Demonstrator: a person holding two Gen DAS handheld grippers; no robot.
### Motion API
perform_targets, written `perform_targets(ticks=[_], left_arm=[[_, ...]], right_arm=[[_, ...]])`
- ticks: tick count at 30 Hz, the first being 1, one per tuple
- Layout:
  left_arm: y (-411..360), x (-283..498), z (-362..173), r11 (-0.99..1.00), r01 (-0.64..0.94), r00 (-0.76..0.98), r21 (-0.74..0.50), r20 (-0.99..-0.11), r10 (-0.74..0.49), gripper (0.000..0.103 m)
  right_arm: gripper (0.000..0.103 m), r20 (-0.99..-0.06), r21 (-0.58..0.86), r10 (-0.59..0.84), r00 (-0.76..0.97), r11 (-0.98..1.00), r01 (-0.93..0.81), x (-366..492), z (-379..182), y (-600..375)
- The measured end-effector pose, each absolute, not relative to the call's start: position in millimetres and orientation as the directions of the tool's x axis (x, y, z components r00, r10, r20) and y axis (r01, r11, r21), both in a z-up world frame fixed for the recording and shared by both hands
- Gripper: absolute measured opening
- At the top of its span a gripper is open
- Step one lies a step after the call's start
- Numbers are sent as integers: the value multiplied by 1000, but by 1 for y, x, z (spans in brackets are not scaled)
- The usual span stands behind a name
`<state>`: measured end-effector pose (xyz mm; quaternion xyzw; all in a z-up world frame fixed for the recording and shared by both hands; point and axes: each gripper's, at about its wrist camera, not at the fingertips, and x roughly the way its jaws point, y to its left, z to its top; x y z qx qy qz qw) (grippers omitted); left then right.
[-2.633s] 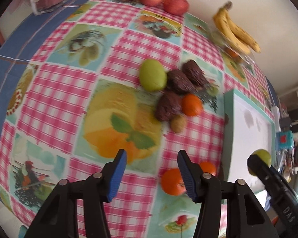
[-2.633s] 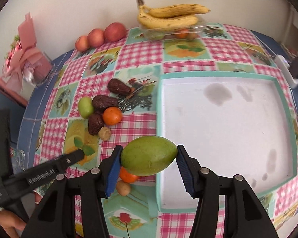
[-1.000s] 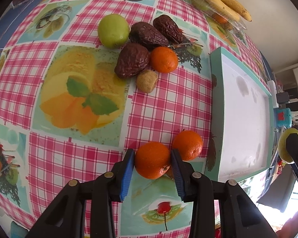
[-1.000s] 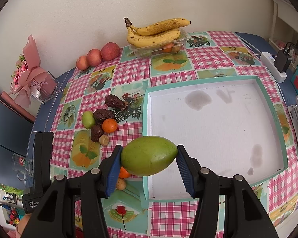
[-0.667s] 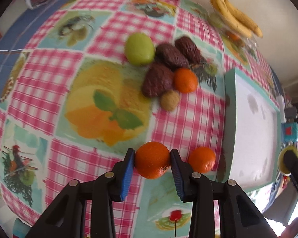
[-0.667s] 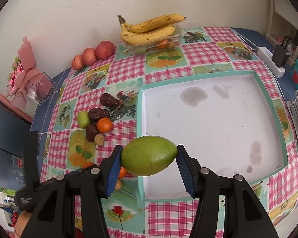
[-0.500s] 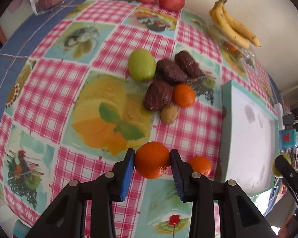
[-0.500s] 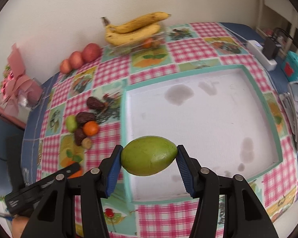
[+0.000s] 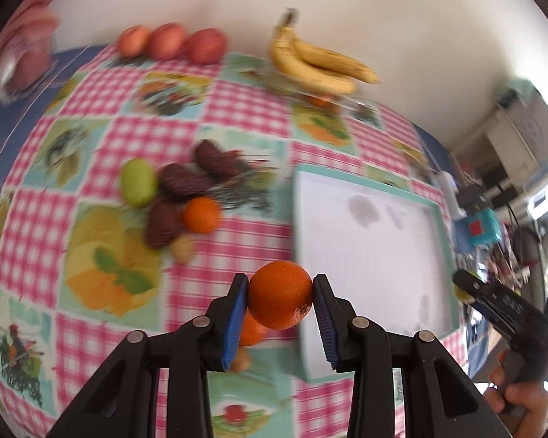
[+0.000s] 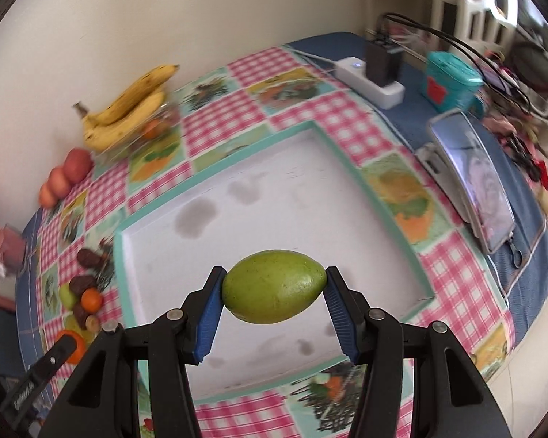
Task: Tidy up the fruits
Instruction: 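Carry the mango in the right gripper and orange in the left over the white tray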
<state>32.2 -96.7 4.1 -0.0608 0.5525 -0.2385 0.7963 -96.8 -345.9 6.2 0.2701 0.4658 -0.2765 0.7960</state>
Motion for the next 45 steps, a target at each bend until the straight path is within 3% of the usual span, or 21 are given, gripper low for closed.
perform_targets(ticks=[13,25,45], left_arm=[[-178,-1,-32,825,484,141,-293,-904,-404,38],[-180,1,-60,841,466,70,-275,-936,-345,39],[-184,1,-62,840,472,69,-267,-939,-337,40]], right_arm=[[56,-927,138,-178,331,657,741,-105,-23,-374],[56,-966,90,-125,228,662,744,-100,-63,-374],[56,-969,67,-134,209,669,740,-96,-66,-373]])
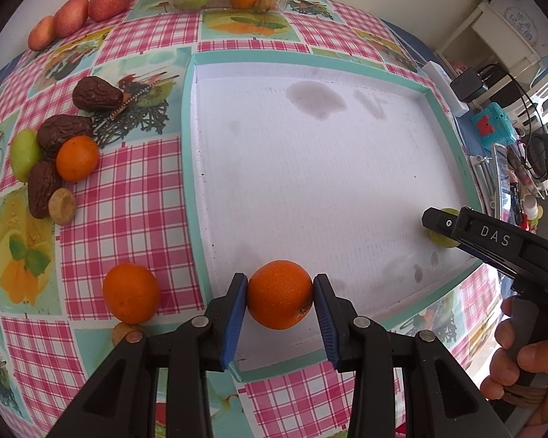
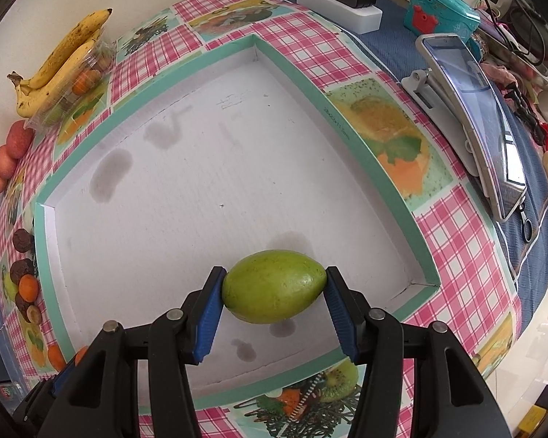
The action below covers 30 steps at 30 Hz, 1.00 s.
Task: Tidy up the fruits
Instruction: 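Carry the mango in the right gripper and orange in the left over the white tray, then open the right gripper to drop the mango in the tray while the left releases the orange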
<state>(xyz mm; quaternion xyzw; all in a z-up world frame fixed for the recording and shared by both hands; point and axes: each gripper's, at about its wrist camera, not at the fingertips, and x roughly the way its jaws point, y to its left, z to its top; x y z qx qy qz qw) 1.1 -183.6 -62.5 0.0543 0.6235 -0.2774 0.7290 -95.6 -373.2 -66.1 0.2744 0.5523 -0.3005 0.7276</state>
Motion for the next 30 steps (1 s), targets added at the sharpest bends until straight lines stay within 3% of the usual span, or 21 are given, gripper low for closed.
perform_targets(ticks=[12,15,20,25,30], left_arm=[[-183,2,-63,837,473,60,-274,-938,-341,43],[-184,1,-62,835,478,61,-273,-938,-342,45],[-184,-1,-56,833,488,83,-260,-936,-341,55],[-178,2,-48,839,476,103,-263,-931,-350,60],[-170,5,-34,855,465,158,-229,-929,-335,65]], right_arm=[[58,-968,49,-148,200,674,737,-93,-71,-371],[67,-968,49,-150,202,677,734,-92,-71,-370],[70,-962,42,-170,212,676,735,-93,-67,-369],[79,-953,39,-197,232,678,734,-93,-60,-369],[81,-942,38,-217,255,687,726,-92,-54,-364]])
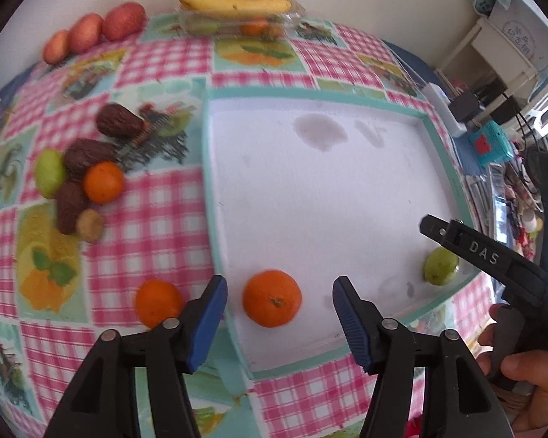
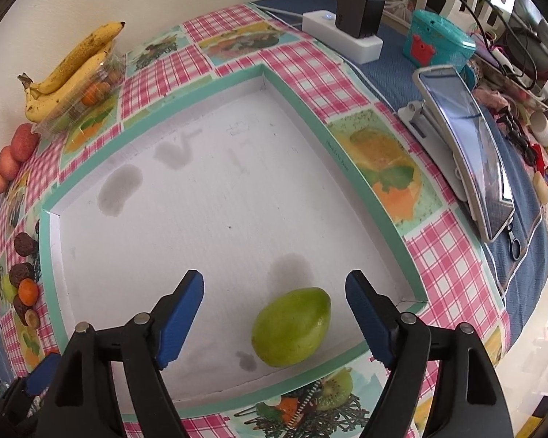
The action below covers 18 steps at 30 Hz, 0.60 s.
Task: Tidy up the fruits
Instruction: 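Open the right gripper to drop the mango in the tray while the left releases the orange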
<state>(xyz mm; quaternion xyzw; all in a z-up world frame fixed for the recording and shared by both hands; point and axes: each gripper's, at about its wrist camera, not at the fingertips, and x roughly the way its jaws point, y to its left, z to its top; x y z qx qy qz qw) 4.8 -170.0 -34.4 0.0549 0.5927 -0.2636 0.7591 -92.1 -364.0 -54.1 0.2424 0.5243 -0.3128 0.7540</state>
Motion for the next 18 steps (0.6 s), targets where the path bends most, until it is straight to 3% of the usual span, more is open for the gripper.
perform_targets(ticks=[6,8,10,18], left_arm=[[-143,20,-21,912,380,269,-152,-926,-266,86],[-129,28,-18,938,328,316,-115,-922,-224,97],[-115,35,-14,955,280,348,-98,-917,-196,98],[-79,53,3,984,165,442,-65,-887,-133,103]], right_arm=[[82,-930,31,-240,277,703,711,-90,-47,-359],[85,-926,27,-249,285,708,705,-89,-44,-357],[99,-918,22,-261,298,717,697,-85,-42,-353],[99,-881,60,-262,393,763,644,-77,-28,-334]])
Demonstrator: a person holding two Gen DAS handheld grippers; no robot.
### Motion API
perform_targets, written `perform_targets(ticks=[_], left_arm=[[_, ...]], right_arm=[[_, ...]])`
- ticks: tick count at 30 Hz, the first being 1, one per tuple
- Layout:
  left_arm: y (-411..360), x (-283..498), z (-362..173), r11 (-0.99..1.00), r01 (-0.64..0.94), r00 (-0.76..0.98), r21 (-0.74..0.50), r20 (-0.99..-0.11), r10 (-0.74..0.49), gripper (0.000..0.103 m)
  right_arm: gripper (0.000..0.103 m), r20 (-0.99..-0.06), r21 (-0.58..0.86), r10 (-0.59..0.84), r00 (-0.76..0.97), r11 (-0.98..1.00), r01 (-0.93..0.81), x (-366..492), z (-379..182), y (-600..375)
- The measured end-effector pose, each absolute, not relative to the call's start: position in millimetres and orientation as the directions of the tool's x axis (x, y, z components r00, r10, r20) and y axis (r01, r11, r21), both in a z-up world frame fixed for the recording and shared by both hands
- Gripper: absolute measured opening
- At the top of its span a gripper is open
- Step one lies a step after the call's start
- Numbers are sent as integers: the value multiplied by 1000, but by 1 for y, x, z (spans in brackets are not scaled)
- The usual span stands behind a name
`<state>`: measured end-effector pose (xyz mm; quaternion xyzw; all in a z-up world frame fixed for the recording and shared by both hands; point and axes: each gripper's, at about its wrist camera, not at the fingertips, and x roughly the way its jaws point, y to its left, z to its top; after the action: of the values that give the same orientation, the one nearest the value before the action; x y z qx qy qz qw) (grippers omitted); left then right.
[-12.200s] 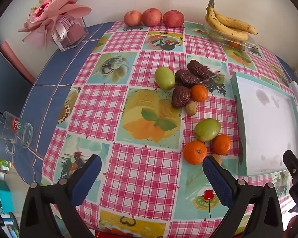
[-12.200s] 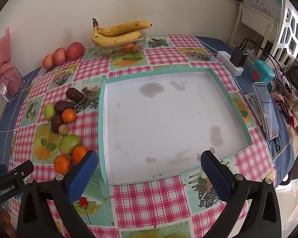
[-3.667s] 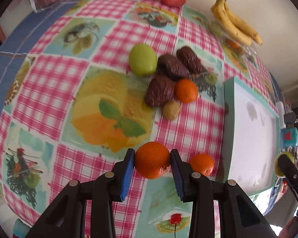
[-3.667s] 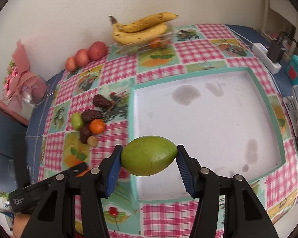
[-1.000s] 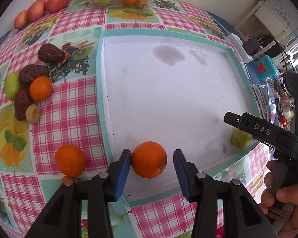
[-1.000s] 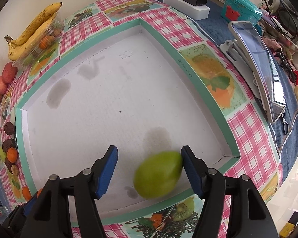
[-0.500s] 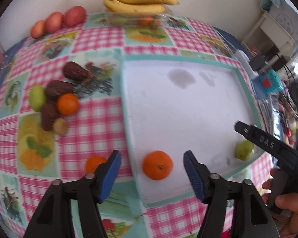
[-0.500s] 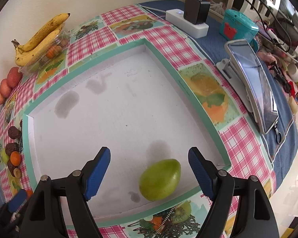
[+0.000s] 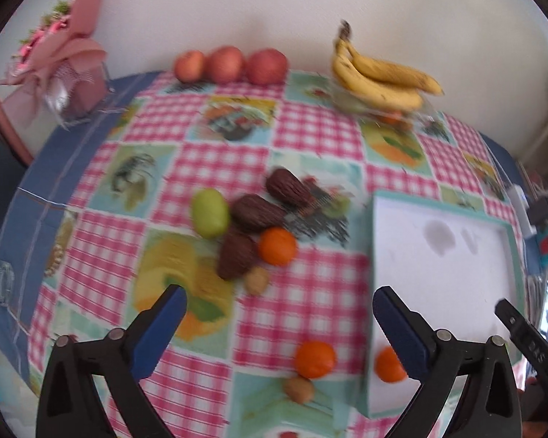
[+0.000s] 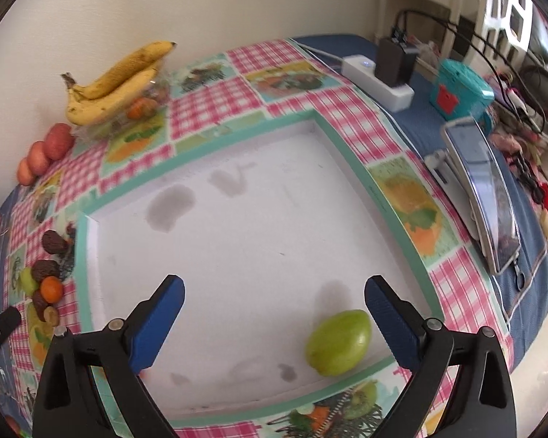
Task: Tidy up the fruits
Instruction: 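Open the right gripper to drop the mango in the tray while the left releases the orange, then move the right gripper back to the fruit cluster toward another orange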
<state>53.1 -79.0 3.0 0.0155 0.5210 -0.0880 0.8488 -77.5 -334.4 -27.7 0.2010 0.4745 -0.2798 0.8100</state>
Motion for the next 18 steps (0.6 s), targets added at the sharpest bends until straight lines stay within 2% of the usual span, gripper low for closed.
perform_targets(ticks=[7,18], left_arm=[[-51,59,18,993,115,521,-10,-851,-69,103],[3,69,22,999,16,538,-52,-842,-52,103]], right_arm=[[99,-840,30,-264,474,849,527,-60,-15,-300],[99,-828,85,-146,541,922,379,-42,-7,-248]])
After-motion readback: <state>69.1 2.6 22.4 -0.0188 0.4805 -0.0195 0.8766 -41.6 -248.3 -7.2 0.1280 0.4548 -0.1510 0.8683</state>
